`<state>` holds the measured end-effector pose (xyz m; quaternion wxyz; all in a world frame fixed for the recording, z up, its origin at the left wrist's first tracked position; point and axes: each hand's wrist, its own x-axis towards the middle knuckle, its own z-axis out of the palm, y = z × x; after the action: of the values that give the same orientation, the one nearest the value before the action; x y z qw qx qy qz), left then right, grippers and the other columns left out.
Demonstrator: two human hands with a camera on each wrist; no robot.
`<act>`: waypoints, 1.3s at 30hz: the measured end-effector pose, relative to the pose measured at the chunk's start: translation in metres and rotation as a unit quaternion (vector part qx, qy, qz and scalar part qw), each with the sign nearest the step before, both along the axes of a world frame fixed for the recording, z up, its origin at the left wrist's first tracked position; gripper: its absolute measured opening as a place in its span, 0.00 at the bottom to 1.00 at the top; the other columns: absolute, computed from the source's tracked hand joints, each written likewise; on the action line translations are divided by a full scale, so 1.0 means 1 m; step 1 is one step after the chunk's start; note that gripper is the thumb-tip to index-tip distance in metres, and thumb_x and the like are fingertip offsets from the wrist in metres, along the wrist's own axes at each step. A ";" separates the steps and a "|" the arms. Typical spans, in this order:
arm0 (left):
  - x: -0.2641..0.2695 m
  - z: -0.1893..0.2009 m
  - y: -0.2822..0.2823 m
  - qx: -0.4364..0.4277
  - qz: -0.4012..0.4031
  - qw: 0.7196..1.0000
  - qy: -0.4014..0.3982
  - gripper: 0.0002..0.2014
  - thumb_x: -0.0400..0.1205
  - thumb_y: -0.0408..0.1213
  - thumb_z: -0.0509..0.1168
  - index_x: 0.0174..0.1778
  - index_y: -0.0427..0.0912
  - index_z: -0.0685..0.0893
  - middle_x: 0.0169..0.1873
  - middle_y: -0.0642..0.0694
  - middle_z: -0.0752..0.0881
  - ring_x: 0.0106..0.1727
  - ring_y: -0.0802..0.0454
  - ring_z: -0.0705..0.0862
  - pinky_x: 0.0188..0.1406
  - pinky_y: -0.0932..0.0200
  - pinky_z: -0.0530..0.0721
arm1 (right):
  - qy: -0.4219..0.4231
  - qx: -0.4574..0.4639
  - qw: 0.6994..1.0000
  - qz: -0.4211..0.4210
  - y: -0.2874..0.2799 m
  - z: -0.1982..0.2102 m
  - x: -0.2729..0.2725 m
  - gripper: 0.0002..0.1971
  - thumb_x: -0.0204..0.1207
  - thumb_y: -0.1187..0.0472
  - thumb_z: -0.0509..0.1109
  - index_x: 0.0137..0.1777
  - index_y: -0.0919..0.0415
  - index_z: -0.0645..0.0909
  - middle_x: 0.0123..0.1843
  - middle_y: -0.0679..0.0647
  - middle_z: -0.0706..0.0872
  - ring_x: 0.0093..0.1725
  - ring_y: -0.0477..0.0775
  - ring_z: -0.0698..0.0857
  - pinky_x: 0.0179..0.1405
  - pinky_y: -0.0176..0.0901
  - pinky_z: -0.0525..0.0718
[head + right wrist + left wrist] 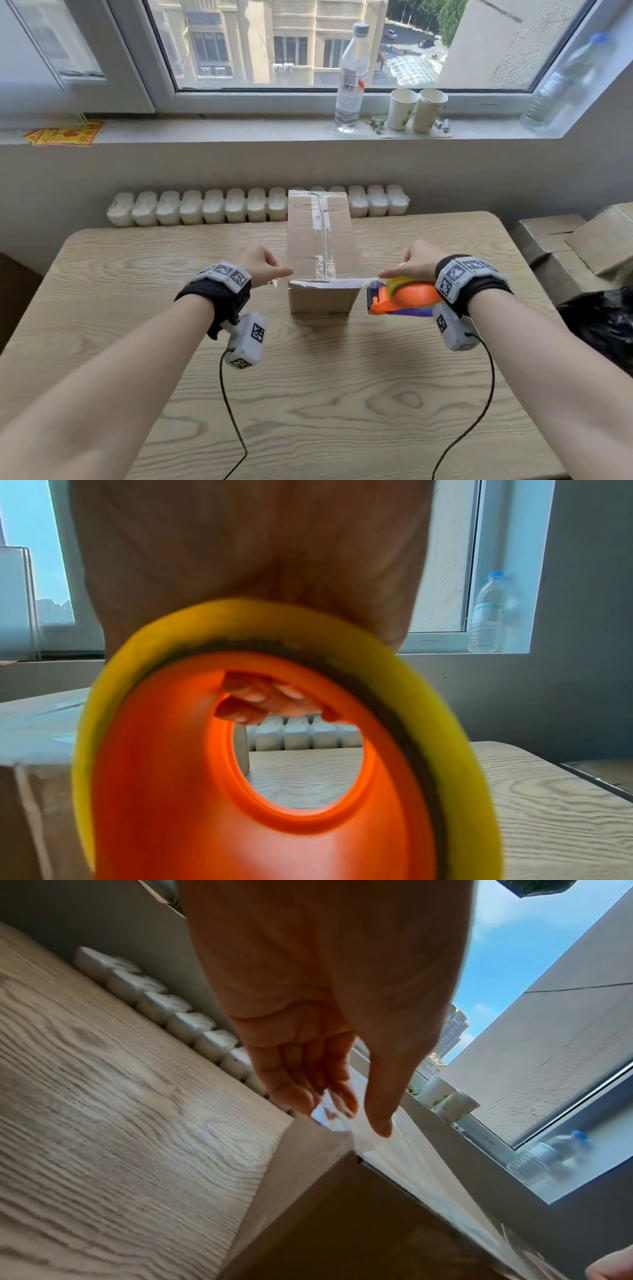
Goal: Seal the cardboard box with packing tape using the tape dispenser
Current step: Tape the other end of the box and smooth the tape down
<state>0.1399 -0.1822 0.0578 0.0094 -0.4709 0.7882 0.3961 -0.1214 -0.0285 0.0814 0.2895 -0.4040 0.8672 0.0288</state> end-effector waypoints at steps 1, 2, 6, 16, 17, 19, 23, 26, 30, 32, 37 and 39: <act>0.000 -0.002 0.000 0.005 0.002 1.000 -0.005 0.18 0.72 0.49 0.73 0.24 0.39 0.84 0.22 0.47 0.83 0.25 0.55 0.78 0.27 0.60 0.77 | 0.002 0.002 1.000 0.005 -0.001 -0.002 -0.001 0.28 0.58 0.29 0.72 0.26 0.57 0.75 0.26 0.53 0.78 0.28 0.54 0.76 0.30 0.43 0.69; 0.001 -0.003 -0.001 0.011 0.002 1.000 -0.005 0.19 0.71 0.50 0.73 0.26 0.36 0.85 0.24 0.45 0.84 0.26 0.53 0.79 0.30 0.56 0.79 | 0.005 0.003 1.000 0.009 -0.001 -0.003 -0.002 0.28 0.58 0.29 0.72 0.25 0.56 0.74 0.26 0.53 0.78 0.28 0.54 0.75 0.30 0.43 0.68; -0.001 -0.009 -0.002 0.019 0.002 1.000 -0.006 0.22 0.70 0.51 0.74 0.33 0.30 0.88 0.29 0.37 0.88 0.31 0.49 0.82 0.34 0.52 0.82 | 0.001 -0.002 1.000 0.017 -0.003 -0.010 -0.006 0.28 0.58 0.30 0.73 0.22 0.55 0.70 0.26 0.54 0.77 0.28 0.55 0.75 0.30 0.43 0.67; -0.010 -0.018 -0.004 0.024 0.032 0.999 -0.030 0.25 0.68 0.52 0.76 0.36 0.28 0.88 0.36 0.35 0.91 0.33 0.50 0.84 0.43 0.51 0.87 | -0.006 -0.016 1.000 0.010 -0.007 -0.026 -0.012 0.30 0.54 0.29 0.73 0.19 0.54 0.66 0.24 0.54 0.74 0.27 0.56 0.73 0.30 0.46 0.67; -0.011 -0.018 -0.005 0.023 0.036 0.999 -0.032 0.25 0.67 0.52 0.76 0.37 0.28 0.88 0.37 0.35 0.91 0.33 0.50 0.84 0.45 0.49 0.87 | -0.009 -0.019 1.000 0.008 -0.006 -0.026 -0.012 0.30 0.55 0.30 0.73 0.19 0.55 0.66 0.24 0.54 0.74 0.27 0.56 0.73 0.30 0.45 0.67; -0.010 -0.020 -0.004 0.019 0.055 0.997 -0.040 0.26 0.65 0.54 0.77 0.44 0.34 0.85 0.42 0.38 0.90 0.38 0.48 0.85 0.47 0.45 0.88 | -0.012 -0.024 1.000 0.006 -0.004 -0.026 -0.012 0.30 0.58 0.31 0.73 0.21 0.56 0.68 0.25 0.55 0.75 0.28 0.56 0.74 0.29 0.44 0.68; -0.007 -0.015 0.002 -0.049 0.028 0.996 -0.067 0.30 0.67 0.54 0.76 0.61 0.49 0.73 0.54 0.46 0.79 0.59 0.45 0.80 0.56 0.47 0.80 | -0.019 -0.030 0.999 0.012 -0.001 -0.028 -0.011 0.30 0.59 0.30 0.73 0.21 0.56 0.68 0.24 0.55 0.73 0.27 0.55 0.72 0.27 0.44 0.67; -0.009 -0.012 0.016 -0.196 -0.088 0.976 -0.031 0.26 0.76 0.48 0.69 0.69 0.50 0.72 0.73 0.46 0.72 0.73 0.44 0.72 0.69 0.46 0.74 | -0.025 -0.036 0.999 0.015 0.001 -0.028 -0.009 0.32 0.61 0.31 0.73 0.19 0.56 0.62 0.20 0.52 0.67 0.23 0.53 0.66 0.24 0.43 0.61; -0.014 -0.020 0.054 -0.244 -0.262 0.933 -0.024 0.26 0.86 0.45 0.51 0.80 0.51 0.53 0.82 0.53 0.49 0.82 0.56 0.47 0.83 0.51 0.46 | -0.026 -0.042 0.998 0.028 0.003 -0.029 -0.010 0.31 0.61 0.30 0.71 0.20 0.55 0.64 0.22 0.53 0.69 0.24 0.53 0.68 0.26 0.43 0.63; -0.015 -0.026 0.068 -0.241 -0.303 0.919 -0.071 0.27 0.87 0.45 0.48 0.81 0.50 0.47 0.82 0.54 0.45 0.82 0.59 0.42 0.83 0.55 0.41 | -0.026 -0.052 0.998 0.021 0.004 -0.029 -0.012 0.30 0.61 0.30 0.71 0.22 0.56 0.67 0.24 0.54 0.74 0.25 0.55 0.72 0.28 0.43 0.66; -0.026 -0.027 0.083 -0.271 -0.262 0.923 -0.075 0.26 0.86 0.43 0.49 0.80 0.44 0.54 0.83 0.49 0.54 0.83 0.55 0.50 0.81 0.56 0.43 | -0.047 -0.072 0.996 0.014 0.010 -0.027 -0.015 0.31 0.64 0.33 0.71 0.19 0.55 0.63 0.21 0.53 0.70 0.22 0.53 0.68 0.25 0.42 0.62; -0.036 -0.026 0.091 -0.287 -0.266 0.919 -0.057 0.27 0.86 0.44 0.48 0.81 0.43 0.52 0.83 0.48 0.50 0.83 0.55 0.48 0.81 0.57 0.43 | -0.052 -0.074 0.996 0.014 0.010 -0.027 -0.018 0.29 0.64 0.32 0.71 0.20 0.55 0.67 0.23 0.54 0.73 0.24 0.54 0.72 0.26 0.42 0.65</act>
<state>0.1035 -0.0912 0.0313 0.0239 -0.2482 0.9623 0.1082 -0.1390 -0.0184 0.0544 0.3034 -0.4370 0.8451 -0.0523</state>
